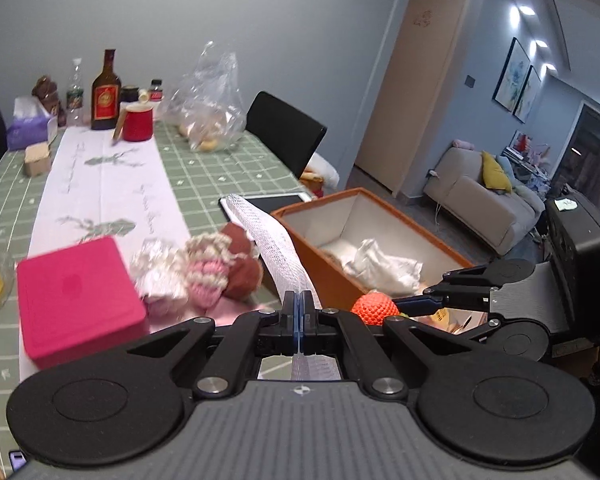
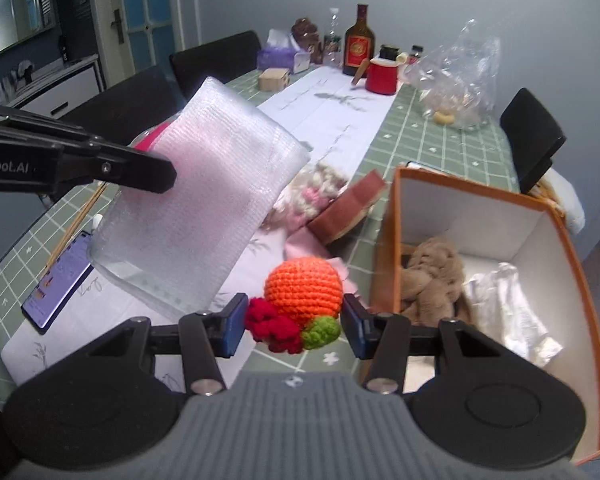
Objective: Organize soft objects
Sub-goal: 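Lift the bubble-wrap bag with the left gripper while the right carries the strawberry toward the box, then lower the bag and strawberry into the orange box and open both grippers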
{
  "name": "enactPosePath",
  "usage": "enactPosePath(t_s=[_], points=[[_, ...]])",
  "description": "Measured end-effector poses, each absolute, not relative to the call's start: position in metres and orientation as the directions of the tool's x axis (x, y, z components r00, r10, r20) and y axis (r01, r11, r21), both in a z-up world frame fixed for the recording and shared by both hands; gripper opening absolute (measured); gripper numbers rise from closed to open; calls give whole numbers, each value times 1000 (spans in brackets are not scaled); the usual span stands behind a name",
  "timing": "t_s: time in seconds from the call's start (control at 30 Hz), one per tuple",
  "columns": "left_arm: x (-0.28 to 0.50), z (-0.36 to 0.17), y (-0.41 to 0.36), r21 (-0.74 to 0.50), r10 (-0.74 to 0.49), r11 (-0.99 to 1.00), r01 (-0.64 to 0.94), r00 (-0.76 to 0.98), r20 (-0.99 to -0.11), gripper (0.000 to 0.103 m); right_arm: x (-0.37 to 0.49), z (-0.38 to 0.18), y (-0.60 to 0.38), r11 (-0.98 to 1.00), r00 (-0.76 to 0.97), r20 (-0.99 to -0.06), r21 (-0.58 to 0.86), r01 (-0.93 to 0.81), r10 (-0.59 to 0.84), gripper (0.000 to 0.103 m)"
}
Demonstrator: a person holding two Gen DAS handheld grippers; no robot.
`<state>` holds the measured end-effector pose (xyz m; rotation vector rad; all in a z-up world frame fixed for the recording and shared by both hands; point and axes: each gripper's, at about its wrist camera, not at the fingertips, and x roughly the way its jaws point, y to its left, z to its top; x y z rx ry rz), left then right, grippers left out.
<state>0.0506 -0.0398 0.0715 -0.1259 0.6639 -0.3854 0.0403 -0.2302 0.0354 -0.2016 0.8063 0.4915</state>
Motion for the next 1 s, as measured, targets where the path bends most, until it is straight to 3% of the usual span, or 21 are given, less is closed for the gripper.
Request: enactPosePath(t_s=[0.5,0.73,1.0], points=[[86,99,-129,-293,-538,843,452,680,-499,0,39,67,-321,947,711,-660,3,-322,243,50],[102,90,-159,-314,-613,789,528,638,-466,0,37,62,-359,961,690,-698,-9,-275,191,50],[131,41,-186,-325,-609,782,533,537,-584,0,52,40,-377,968,633,-761,-24,-248,143,50]])
